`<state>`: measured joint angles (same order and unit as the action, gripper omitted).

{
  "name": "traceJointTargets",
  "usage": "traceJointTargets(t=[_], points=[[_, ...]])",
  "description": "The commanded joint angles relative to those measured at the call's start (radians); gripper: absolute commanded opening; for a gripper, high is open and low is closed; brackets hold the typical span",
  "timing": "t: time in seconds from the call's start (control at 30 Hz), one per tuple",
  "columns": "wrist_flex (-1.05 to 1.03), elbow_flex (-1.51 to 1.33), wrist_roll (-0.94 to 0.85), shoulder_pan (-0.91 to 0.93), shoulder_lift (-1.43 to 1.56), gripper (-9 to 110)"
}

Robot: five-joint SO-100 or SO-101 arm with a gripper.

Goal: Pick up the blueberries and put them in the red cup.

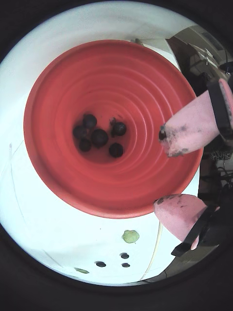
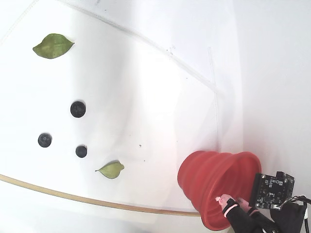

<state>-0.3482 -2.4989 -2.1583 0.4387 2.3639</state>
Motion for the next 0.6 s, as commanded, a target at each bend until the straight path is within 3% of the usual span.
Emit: traceJointTargets(t=[0.0,0.57], points=[[0.009,0.074,0.006,-0.029,0.051,15],[-0.051,0.011,0.015,-0.207,0.130,15]])
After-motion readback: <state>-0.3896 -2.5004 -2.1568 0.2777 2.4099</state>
